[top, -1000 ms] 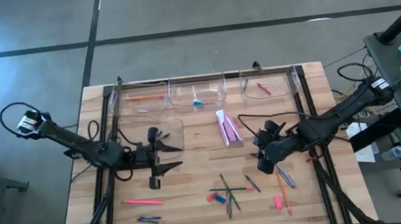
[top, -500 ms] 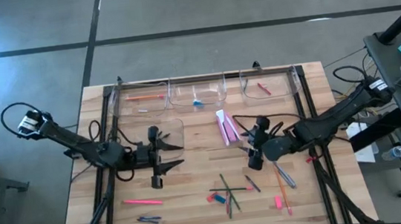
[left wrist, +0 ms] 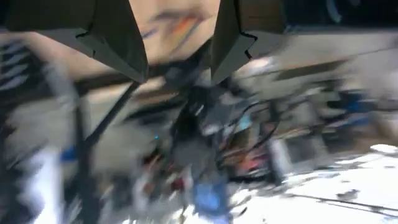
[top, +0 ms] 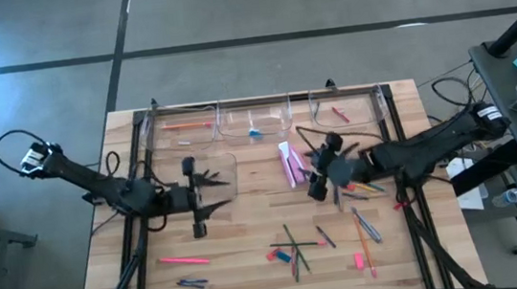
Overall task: Sort crayons/erasers/pens/pencils in bins
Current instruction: Put the green pencil into the top left transparent bin
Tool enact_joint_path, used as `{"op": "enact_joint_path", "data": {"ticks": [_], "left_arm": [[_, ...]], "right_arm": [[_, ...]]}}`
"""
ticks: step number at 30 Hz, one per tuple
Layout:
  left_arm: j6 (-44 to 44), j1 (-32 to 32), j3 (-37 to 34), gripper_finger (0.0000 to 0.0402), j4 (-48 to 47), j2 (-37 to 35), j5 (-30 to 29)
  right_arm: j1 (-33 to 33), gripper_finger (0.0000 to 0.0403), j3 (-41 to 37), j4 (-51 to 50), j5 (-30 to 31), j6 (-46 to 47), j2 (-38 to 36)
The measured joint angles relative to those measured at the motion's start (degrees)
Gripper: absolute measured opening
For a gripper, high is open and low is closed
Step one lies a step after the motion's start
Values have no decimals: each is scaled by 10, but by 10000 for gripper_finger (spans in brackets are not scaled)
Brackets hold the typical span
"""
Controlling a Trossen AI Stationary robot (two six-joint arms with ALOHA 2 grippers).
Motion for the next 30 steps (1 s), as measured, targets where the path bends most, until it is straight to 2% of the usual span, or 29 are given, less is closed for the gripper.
{"op": "enact_joint_path", "data": {"ticks": [3, 6, 11, 14, 17, 21, 24, 27, 30], "left_arm": [[51, 1, 47, 162, -63, -48, -108], [52, 16, 77, 162, -141, -95, -137], [48, 22, 58, 162, -134, -148, -137], [69, 28, 41, 162, -94, -152, -136], [104, 30, 44, 162, -17, -148, -134], [122, 35, 54, 162, 65, -137, -133], [90, 38, 64, 162, 98, -130, -163], [57, 37, 64, 162, 97, -130, -169], [61, 37, 57, 162, 89, -131, -169]], "right_arm": [[-63, 215, 77, -24, -103, -46, -14], [-120, 215, 142, -64, -183, -101, -16], [-187, 215, 160, -95, -217, -191, -10], [-228, 215, 151, -89, -218, -202, -11], [-258, 215, 134, -94, -222, -158, -7], [-278, 215, 112, -130, -227, 1, -11], [-279, 215, 107, -169, -230, 105, -12], [-278, 215, 107, -134, -236, 124, -12], [-278, 215, 107, -52, -236, 89, -7]]}}
